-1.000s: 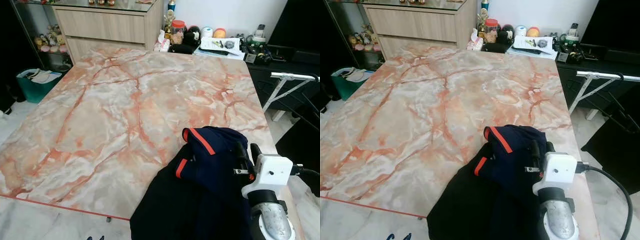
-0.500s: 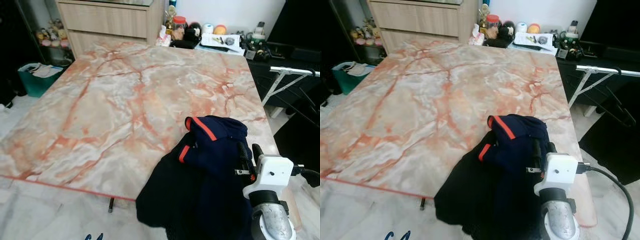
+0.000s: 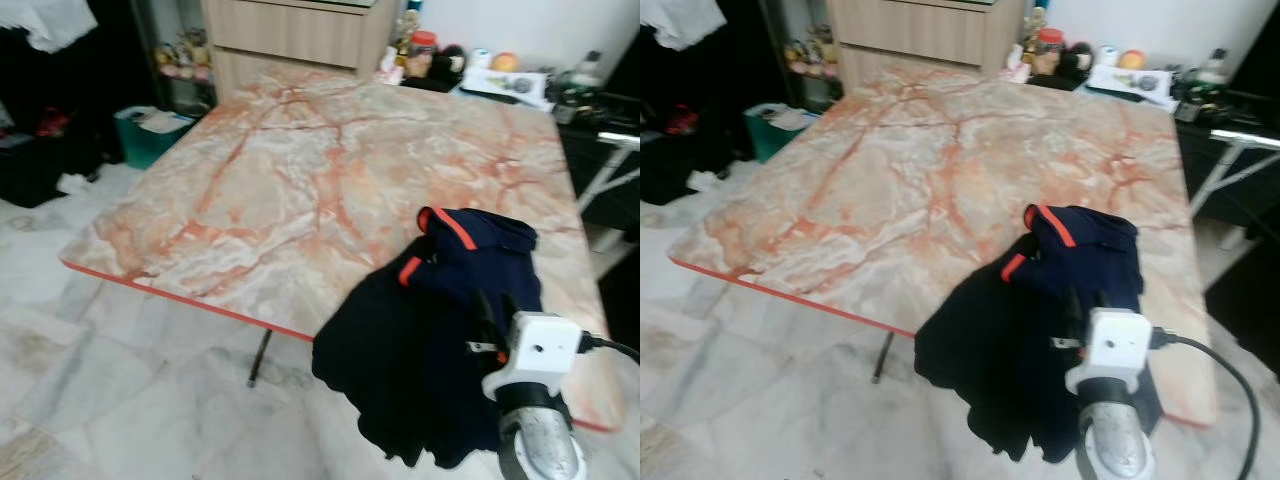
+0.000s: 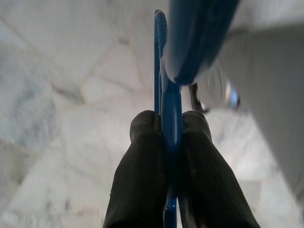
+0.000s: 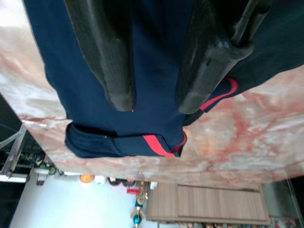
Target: Hang hanger
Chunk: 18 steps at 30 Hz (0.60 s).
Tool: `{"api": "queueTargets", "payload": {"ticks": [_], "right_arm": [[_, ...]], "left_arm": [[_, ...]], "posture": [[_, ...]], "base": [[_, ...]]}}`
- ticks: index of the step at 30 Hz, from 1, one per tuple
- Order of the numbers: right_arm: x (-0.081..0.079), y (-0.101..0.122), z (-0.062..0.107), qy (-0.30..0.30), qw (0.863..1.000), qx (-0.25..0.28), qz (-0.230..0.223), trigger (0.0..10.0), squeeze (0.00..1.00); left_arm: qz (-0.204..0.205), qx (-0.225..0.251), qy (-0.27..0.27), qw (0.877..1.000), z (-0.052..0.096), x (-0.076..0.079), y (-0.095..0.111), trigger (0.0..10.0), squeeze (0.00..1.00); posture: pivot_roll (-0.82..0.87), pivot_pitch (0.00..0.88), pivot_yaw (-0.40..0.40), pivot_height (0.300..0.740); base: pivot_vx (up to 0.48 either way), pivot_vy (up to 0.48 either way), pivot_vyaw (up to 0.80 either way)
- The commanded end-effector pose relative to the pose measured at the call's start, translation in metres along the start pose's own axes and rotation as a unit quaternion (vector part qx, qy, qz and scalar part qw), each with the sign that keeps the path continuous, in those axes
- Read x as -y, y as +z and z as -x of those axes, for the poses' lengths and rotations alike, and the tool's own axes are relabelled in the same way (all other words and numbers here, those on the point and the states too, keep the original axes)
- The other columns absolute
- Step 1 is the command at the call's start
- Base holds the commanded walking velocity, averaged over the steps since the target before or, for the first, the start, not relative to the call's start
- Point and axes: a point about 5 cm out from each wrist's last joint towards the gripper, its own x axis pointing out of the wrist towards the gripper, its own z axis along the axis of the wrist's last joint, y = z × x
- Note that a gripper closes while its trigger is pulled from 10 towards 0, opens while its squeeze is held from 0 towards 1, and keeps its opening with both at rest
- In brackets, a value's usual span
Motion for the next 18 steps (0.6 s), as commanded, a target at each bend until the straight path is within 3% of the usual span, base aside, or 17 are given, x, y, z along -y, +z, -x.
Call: {"api": "queueTargets", "payload": {"ticks": [1, 18], "right_arm": [[0.0052, -0.0007, 0.0016, -0.008, 1.0, -0.001, 0.008, 10.0, 0.0], [0.0065, -0.0088, 0.0022, -0.012, 1.0, -0.012, 0.009, 10.0, 0.0]], "left_arm": [[-0.001, -0.02, -0.002, 1.0, 0.003, 0.0018, -0.0116, 10.0, 0.0], [0.001, -0.023, -0.001, 1.0, 0.0032, 0.0035, -0.0132, 10.0, 0.0]], "posture": [[0.01, 0.139, -0.015, 0.74], [0.0, 0.137, -0.021, 0.74]], "base": [[-0.296, 0.0, 0.0], [-0.292, 0.0, 0.0]]}}
